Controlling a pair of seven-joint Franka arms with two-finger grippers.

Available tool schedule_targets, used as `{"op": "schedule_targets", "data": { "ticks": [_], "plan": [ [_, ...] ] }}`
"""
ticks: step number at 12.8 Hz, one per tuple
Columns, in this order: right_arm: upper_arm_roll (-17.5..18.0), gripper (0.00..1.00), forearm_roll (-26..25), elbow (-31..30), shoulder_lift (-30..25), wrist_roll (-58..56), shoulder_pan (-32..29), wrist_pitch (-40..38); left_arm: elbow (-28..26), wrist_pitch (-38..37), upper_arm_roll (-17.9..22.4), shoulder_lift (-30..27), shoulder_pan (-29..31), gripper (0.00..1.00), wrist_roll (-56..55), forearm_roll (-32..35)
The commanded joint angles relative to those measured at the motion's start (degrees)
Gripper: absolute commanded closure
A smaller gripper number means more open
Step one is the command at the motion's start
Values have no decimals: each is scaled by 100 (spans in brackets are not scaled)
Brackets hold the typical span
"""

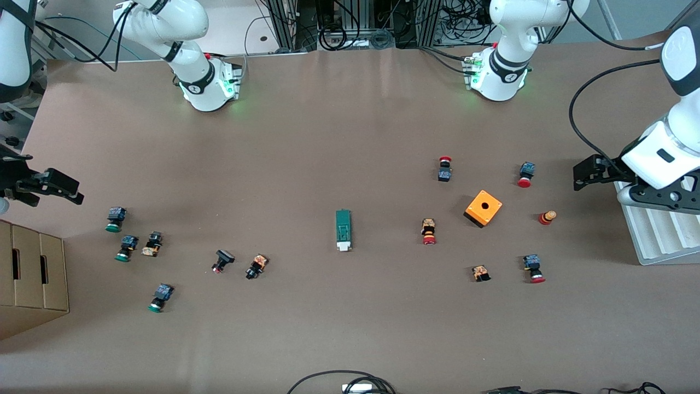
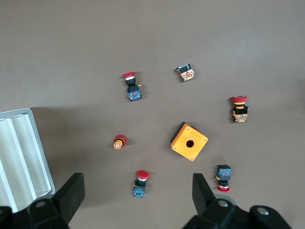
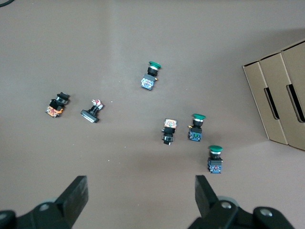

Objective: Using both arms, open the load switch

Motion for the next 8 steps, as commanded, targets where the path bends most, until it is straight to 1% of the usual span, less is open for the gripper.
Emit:
{"op": "schedule_targets", "data": {
  "ticks": [1, 3, 8],
  "plan": [
    [-16, 0, -90, -58, -49, -239, 36, 208, 70, -203, -75, -33, -30, 0, -37, 23],
    [-16, 0, -90, -41, -23, -285, 28, 227, 96, -388, -93, -60, -30, 0, -2, 32],
    [-8, 0, -82, -15, -14, -249, 37, 210, 114, -353, -102, -25, -30, 0, -28, 14]
  ]
}}
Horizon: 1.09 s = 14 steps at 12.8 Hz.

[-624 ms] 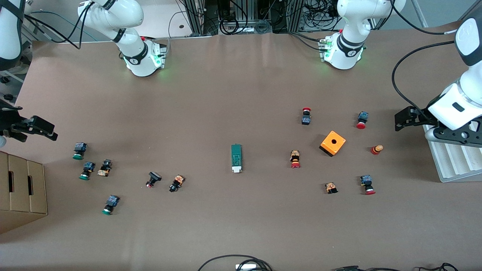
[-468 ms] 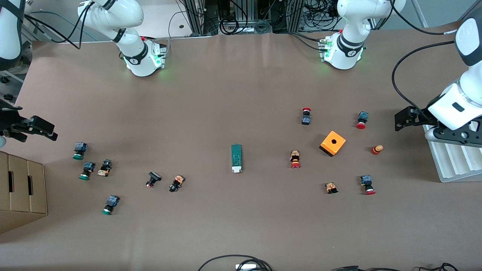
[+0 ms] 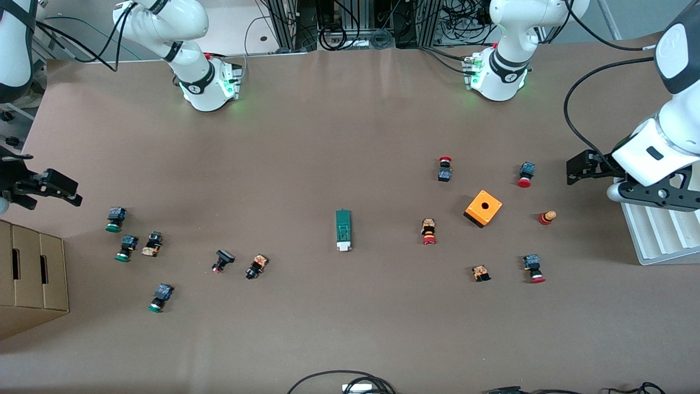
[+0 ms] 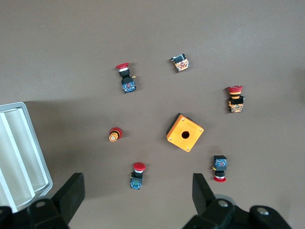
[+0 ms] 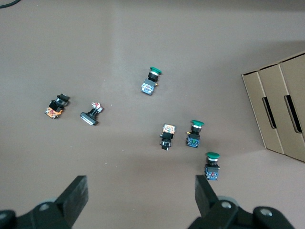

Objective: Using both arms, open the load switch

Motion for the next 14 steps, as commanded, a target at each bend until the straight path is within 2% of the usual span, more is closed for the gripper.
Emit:
{"op": "schedule_targets", "data": {
  "ticks": [1, 14],
  "plan": [
    [-8, 0, -63, -9, -15, -37, 22, 75, 76, -110, -9, -22, -16, 0, -26, 16],
    [-17, 0, -54, -9, -15, -54, 13, 66, 76, -83, -88, -4, -24, 0, -43, 43]
  ]
}}
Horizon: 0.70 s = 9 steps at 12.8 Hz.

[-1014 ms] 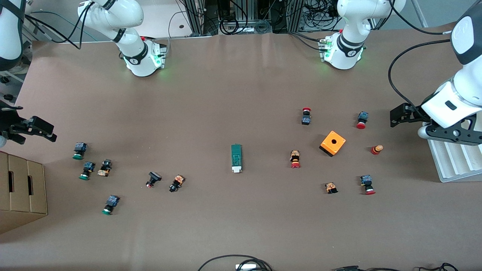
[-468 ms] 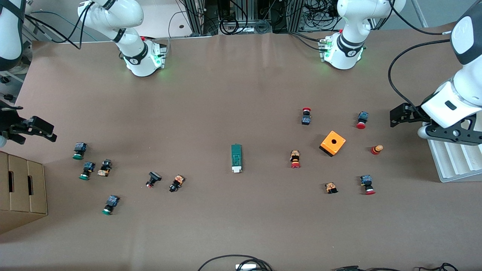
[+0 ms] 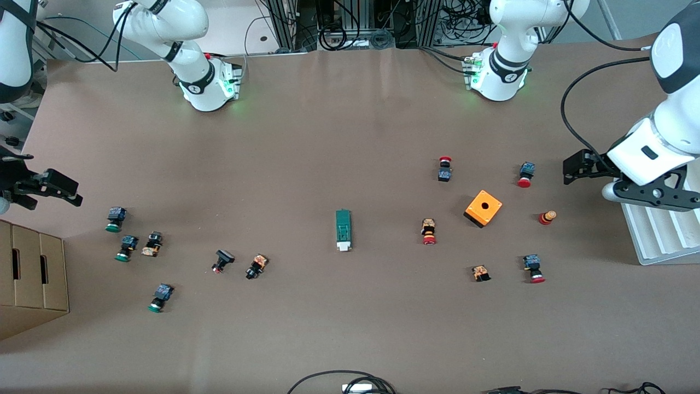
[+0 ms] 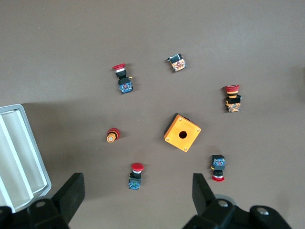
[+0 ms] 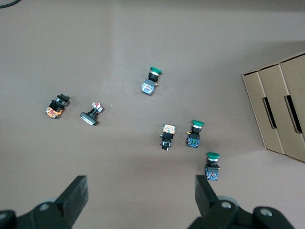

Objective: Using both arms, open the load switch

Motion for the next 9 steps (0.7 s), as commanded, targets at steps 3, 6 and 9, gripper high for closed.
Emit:
{"op": "schedule_targets", "data": {
  "ticks": [3, 6, 9],
  "plan": [
    [-16, 0, -54, -9, -15, -53, 12, 57, 93, -66, -13, 13, -12, 0, -38, 25],
    [-16, 0, -54, -9, -15, -44, 21, 57, 75, -66, -13, 13, -12, 0, -47, 34],
    [-16, 0, -54, -9, -7, -53, 12, 57, 67, -75, -4, 13, -3, 0, -196, 25]
  ]
}}
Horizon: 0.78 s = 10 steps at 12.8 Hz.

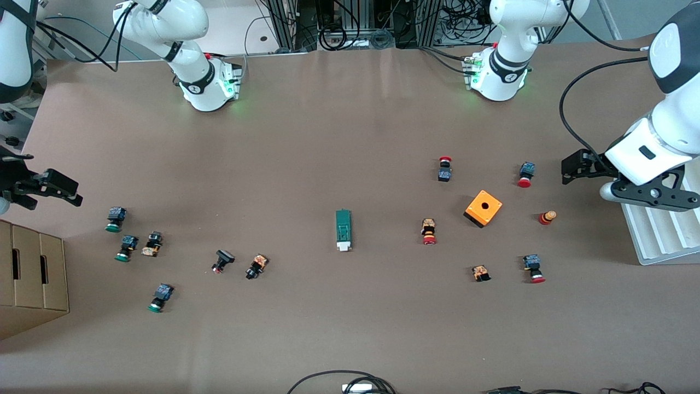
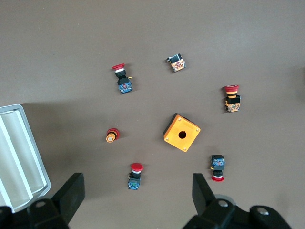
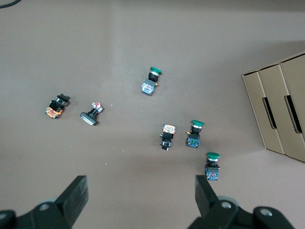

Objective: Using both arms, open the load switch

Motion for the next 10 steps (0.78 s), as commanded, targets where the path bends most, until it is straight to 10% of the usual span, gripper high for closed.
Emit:
{"op": "schedule_targets", "data": {
  "ticks": [1, 10],
  "plan": [
    [-16, 0, -54, -9, -7, -70, 12, 65, 75, -75, -10, 10, -11, 0, -269, 42],
    [-16, 0, -54, -9, -7, -70, 12, 65, 67, -75, -45, 45, -46, 0, -323, 8]
  ]
}}
